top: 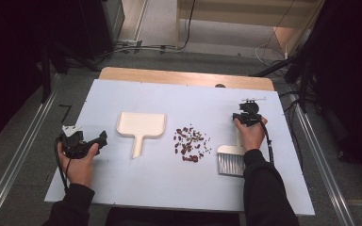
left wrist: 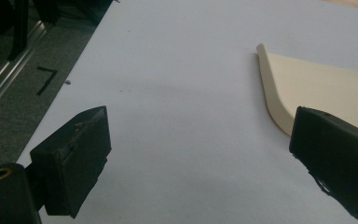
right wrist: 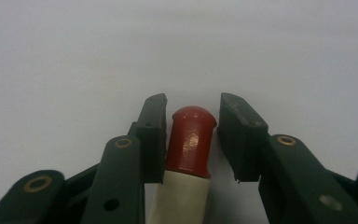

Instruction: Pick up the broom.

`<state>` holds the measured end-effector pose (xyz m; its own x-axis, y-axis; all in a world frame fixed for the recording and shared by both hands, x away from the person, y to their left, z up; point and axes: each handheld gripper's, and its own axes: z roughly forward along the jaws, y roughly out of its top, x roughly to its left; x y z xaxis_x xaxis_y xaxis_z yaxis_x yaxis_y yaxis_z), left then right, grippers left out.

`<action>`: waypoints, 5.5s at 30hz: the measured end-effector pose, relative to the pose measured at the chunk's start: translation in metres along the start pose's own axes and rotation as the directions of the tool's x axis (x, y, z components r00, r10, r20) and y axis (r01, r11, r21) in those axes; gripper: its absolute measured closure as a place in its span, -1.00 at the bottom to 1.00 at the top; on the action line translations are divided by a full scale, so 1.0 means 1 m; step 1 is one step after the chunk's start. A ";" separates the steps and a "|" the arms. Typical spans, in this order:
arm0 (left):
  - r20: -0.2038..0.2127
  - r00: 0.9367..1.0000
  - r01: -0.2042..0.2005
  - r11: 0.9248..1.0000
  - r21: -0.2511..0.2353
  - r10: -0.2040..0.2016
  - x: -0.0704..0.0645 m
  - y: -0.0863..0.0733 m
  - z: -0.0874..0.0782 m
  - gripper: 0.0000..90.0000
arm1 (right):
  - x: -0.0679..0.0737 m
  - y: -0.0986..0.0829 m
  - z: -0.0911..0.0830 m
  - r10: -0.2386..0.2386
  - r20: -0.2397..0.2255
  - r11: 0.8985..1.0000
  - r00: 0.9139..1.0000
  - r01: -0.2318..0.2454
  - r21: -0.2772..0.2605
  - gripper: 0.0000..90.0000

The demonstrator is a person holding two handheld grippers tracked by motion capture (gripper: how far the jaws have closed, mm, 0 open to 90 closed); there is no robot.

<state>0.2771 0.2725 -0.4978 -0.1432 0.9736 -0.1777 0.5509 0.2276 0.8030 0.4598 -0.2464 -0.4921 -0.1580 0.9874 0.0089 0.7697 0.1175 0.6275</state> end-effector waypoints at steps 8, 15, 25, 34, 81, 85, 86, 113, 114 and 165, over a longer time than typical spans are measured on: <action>0.001 1.000 0.001 1.000 -0.001 -0.001 -0.001 0.000 0.000 -0.86 | -0.002 0.001 -0.004 0.027 -0.012 1.000 1.000 -0.027 -0.009 0.44; 0.001 1.000 -0.001 1.000 0.000 0.001 -0.001 0.000 0.000 -0.86 | 0.000 0.002 -0.013 0.027 -0.023 0.999 0.999 -0.028 -0.042 0.46; 0.016 1.000 0.000 1.000 -0.001 0.000 -0.004 0.000 0.000 -0.84 | 0.007 0.002 -0.040 0.012 -0.052 0.989 0.999 -0.019 -0.147 0.49; 0.090 0.996 0.013 1.000 -0.001 -0.012 -0.022 0.000 -0.005 -0.84 | 0.011 -0.002 -0.073 -0.001 -0.065 0.969 0.998 -0.015 -0.247 0.51; 0.476 0.856 -0.231 0.973 0.007 0.200 -0.244 0.006 0.012 -0.82 | 0.004 -0.014 -0.121 -0.014 -0.096 0.921 0.995 -0.025 -0.388 0.51; 0.500 0.843 -0.233 0.973 0.007 0.198 -0.257 0.004 0.014 -0.82 | 0.004 -0.014 -0.121 -0.014 -0.098 0.921 0.995 -0.026 -0.389 0.51; 0.507 0.839 -0.235 0.972 0.011 0.197 -0.260 0.003 0.014 -0.82 | 0.004 -0.014 -0.121 -0.015 -0.098 0.921 0.995 -0.025 -0.389 0.51; 0.679 0.716 -0.279 0.958 0.067 0.161 -0.364 -0.005 0.025 -0.40 | 0.007 -0.015 -0.122 -0.024 -0.078 0.917 0.997 -0.009 -0.400 0.51; 0.679 0.716 -0.279 0.958 0.067 0.161 -0.364 -0.005 0.025 -0.39 | 0.007 -0.015 -0.122 -0.025 -0.077 0.916 0.997 -0.008 -0.401 0.51; 0.666 0.724 -0.275 0.960 0.046 0.176 -0.418 -0.029 0.030 0.48 | 0.013 -0.015 -0.120 -0.024 -0.065 0.910 0.998 -0.005 -0.414 0.51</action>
<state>0.3458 -0.1405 -0.4638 0.5411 0.7568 -0.3666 0.6059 -0.0485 0.7941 0.3713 -0.2484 -0.4079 -0.2167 0.9752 0.0444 0.4453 0.0583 0.8935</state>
